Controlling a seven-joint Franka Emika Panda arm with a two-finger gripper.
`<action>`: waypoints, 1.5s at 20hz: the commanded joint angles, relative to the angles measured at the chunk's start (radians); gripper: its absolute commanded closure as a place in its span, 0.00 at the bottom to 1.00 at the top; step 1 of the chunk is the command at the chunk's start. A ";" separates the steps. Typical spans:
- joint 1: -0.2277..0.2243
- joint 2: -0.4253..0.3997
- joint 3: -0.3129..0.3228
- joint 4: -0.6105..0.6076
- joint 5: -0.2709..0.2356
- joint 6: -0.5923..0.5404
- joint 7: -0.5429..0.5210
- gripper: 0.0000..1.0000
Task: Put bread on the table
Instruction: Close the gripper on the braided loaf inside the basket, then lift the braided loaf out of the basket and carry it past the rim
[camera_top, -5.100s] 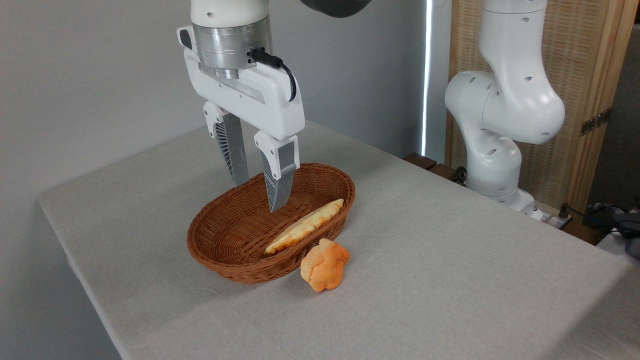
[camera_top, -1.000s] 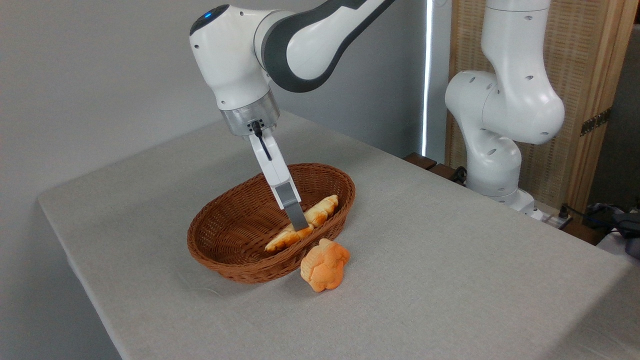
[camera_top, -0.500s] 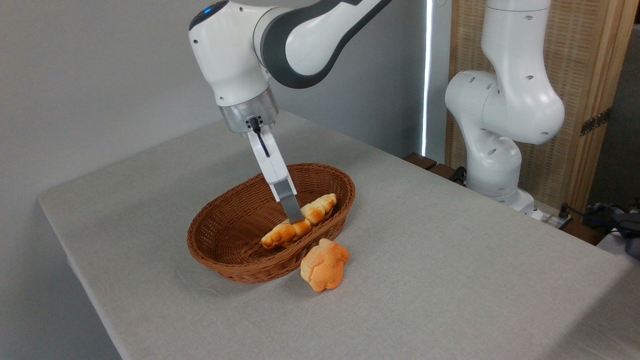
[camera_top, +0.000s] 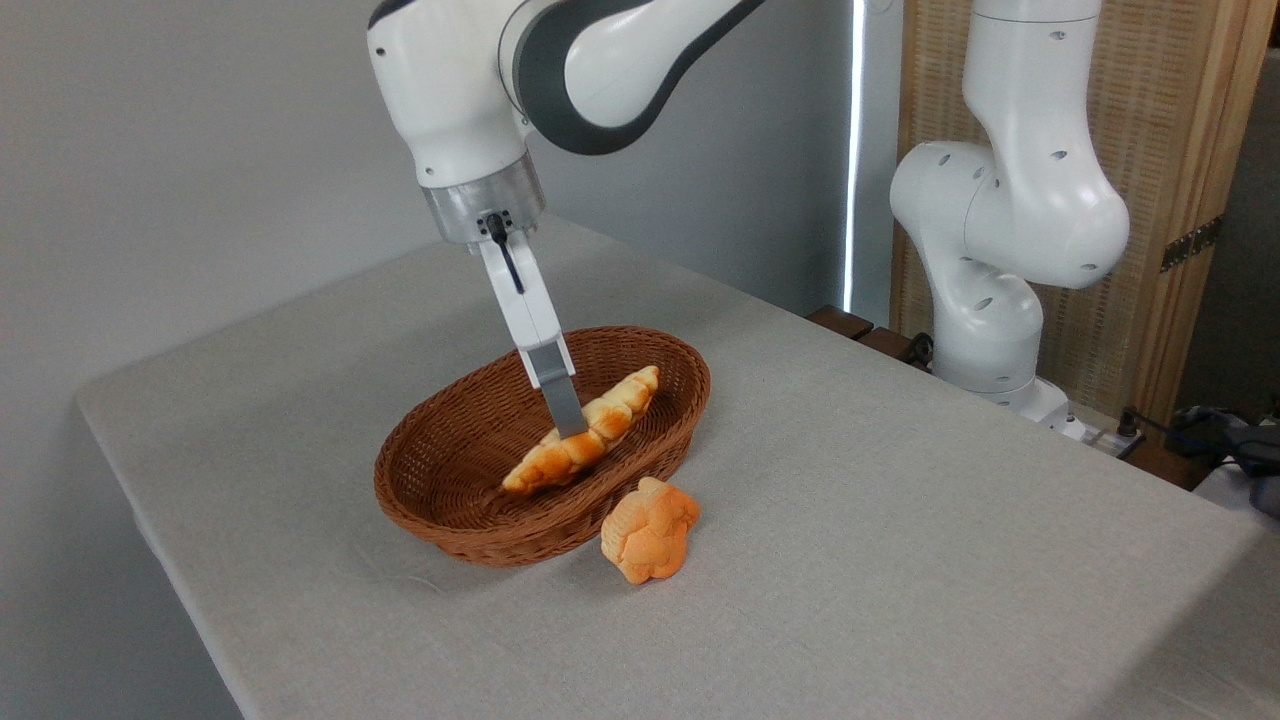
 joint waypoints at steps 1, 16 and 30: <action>0.007 -0.014 0.011 0.058 0.010 -0.052 0.005 1.00; 0.021 -0.018 0.154 0.241 0.312 -0.274 0.265 1.00; 0.023 -0.015 0.157 0.247 0.604 -0.293 0.407 0.99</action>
